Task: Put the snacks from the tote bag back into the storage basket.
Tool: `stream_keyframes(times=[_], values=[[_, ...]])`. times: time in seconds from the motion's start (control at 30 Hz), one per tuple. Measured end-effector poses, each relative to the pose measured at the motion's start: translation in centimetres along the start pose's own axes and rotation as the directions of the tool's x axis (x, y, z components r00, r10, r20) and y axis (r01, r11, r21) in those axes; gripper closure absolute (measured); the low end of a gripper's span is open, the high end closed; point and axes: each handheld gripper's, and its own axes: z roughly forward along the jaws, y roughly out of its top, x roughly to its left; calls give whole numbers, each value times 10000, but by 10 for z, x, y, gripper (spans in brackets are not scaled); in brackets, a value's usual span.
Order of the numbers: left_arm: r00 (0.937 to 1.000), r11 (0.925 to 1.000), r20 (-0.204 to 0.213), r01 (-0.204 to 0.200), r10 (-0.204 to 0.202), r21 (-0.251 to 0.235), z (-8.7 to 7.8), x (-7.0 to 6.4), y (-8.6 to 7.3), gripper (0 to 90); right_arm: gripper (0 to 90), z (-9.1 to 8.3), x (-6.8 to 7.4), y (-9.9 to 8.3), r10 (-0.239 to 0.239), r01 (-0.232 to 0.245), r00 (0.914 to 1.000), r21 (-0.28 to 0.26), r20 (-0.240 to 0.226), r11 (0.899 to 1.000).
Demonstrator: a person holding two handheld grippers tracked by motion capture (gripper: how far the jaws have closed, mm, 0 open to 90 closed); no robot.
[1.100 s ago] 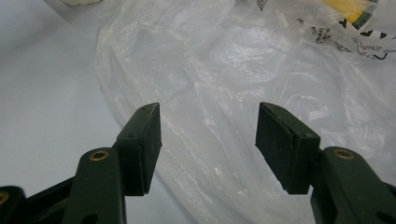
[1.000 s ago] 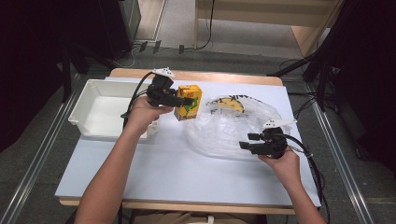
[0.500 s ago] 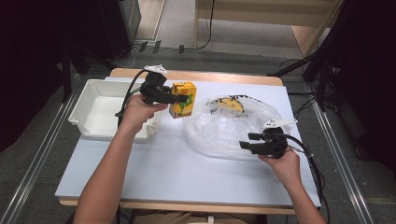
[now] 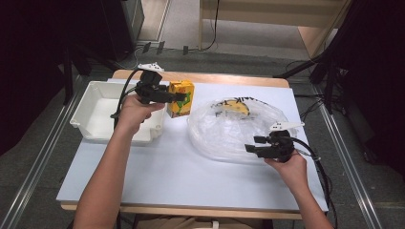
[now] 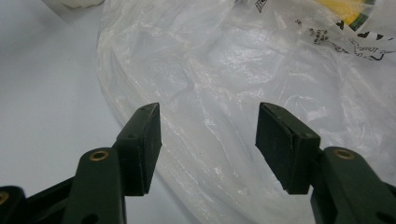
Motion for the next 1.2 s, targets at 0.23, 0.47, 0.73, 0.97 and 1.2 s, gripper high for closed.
stream_keyframes(times=[0.23, 0.47, 0.73, 0.97, 1.2], values=[[9998, 10000, -215, 39, -40, -65, -6, 6, -2, 522, 417, 0, 0, 0, 30, -30, 10000, -6, 0, 10000], [9991, 9999, -430, 67, -74, -143, -9, 13, -4, 522, 416, 0, 0, 0, 8, -7, 10000, -41, 35, 10000], [9978, 9995, -609, 258, -269, -190, -14, 21, -7, 521, 417, 0, 0, 0, 6, -6, 10000, -45, 28, 10000], [9966, 9983, -681, 426, -453, -406, -21, 26, -8, 522, 416, 0, 0, 0, 31, -31, 10000, -42, -3, 10000], [9945, 9977, -915, 459, -504, -505, -27, 31, -10, 522, 416, 0, 0, 0, 37, -37, 10000, -36, -7, 10000]])
